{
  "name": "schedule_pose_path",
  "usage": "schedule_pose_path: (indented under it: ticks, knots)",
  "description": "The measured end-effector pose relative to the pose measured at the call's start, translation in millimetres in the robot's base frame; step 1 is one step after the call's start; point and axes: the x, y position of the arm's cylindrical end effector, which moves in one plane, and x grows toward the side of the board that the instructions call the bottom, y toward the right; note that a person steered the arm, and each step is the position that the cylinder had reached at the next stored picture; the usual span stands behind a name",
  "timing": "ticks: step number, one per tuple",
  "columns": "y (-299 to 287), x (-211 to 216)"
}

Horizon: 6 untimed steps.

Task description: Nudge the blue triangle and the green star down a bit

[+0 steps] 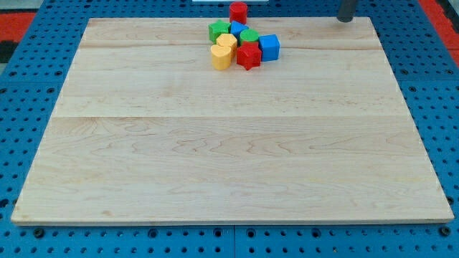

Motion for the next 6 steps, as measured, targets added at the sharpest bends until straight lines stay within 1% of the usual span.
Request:
schedule_pose_path:
  ticks: [1,2,4,5,6]
  knots:
    - [-110.3,1.3]
    - [-186.1,1.0]
    - [-228.0,15.9]
    - [-243.0,30.6]
    - [-244.8,59.5]
